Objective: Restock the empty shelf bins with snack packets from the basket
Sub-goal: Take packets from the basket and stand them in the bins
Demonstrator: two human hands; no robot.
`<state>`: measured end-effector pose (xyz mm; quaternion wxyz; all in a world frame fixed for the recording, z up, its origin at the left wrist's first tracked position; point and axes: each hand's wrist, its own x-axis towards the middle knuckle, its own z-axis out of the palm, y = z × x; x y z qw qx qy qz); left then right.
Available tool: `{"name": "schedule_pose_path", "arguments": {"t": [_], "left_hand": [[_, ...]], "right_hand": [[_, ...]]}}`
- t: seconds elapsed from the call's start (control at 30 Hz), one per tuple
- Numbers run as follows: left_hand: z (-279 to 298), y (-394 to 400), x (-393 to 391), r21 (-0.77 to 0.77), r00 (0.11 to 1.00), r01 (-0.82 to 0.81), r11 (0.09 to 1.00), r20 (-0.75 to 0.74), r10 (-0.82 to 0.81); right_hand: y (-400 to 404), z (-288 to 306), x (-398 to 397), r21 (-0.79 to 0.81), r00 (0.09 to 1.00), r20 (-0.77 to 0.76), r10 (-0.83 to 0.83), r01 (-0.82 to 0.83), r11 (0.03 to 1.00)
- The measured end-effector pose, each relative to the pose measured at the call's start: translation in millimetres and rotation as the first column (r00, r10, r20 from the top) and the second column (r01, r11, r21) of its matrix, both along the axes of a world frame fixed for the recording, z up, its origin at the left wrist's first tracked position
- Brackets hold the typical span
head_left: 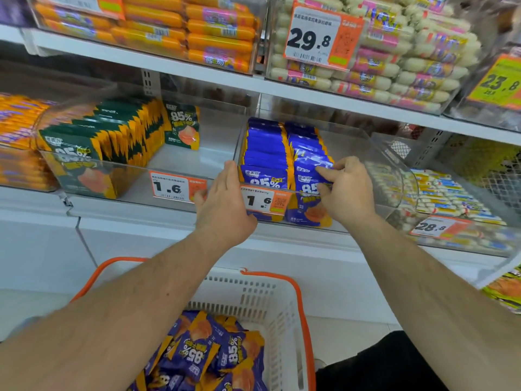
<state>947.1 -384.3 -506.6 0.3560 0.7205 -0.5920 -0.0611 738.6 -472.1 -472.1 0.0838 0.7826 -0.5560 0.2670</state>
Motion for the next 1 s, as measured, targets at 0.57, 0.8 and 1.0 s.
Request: {"name": "schedule_pose_path", "arguments": {"t": [0.57,0.8,1.0], "left_hand": [[-59.0,64.6,58.4,0.424,0.964,0.184,0.887,0.099,-0.247],[-96.2,79.9,97.2,0.65,0.968,0.224,0.726,-0.06,-0.245],[-125.7,70.5,114.3,0.696,0.973,0.229,0.68,-0.17,-0.155]], "right_hand": [[79.7,-118.6,113.2,0.025,0.868,0.162,0.47,-0.48,0.877],[103.2,-235.3,141.5,0.776,0.921,-0.122,0.369,-0.143,0.614],[115.7,-322.0,168.6,0.865,0.854,-0.26,0.45,0.0,0.501]]}}
